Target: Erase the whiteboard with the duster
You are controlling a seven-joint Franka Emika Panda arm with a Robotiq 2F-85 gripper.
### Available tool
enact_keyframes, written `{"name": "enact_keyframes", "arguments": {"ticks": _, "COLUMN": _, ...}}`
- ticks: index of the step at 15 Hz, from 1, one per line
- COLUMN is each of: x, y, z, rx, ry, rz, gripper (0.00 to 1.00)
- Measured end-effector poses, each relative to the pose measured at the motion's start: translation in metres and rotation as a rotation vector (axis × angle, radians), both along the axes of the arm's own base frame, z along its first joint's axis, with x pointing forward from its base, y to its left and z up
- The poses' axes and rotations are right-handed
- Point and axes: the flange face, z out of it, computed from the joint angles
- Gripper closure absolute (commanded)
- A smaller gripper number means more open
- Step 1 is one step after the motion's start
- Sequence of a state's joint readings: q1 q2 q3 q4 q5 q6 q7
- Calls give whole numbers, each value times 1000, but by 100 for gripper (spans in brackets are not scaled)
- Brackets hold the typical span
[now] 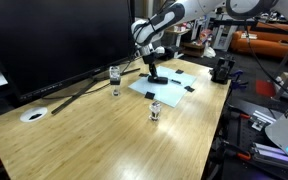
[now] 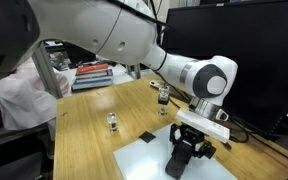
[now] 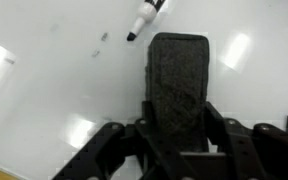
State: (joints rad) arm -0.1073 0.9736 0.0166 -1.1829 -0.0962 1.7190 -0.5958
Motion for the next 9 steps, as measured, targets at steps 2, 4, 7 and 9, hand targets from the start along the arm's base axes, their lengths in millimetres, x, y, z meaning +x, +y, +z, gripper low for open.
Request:
{"name": "enact_keyframes", "arguments": {"ticks": 2, "x": -2, "y": -8, "z": -1, "rx": -11, "ry": 5, "rz": -26, "gripper": 74}}
{"name": "enact_keyframes", "arguments": {"ticks": 4, "x": -2, "y": -9, "z": -1, "rx": -20, "ry": 6, "rz": -45, "gripper": 74}}
{"name": "enact_keyframes", "arguments": {"ticks": 7, "x": -2, "y": -9, "z": -2, "rx": -29, "ry": 8, "rz": -58, "gripper": 74}}
{"name": "enact_keyframes", "arguments": {"ticks": 9, "x": -2, "y": -7, "z": -2, "rx": -35, "ry": 11, "rz": -51, "gripper": 74}}
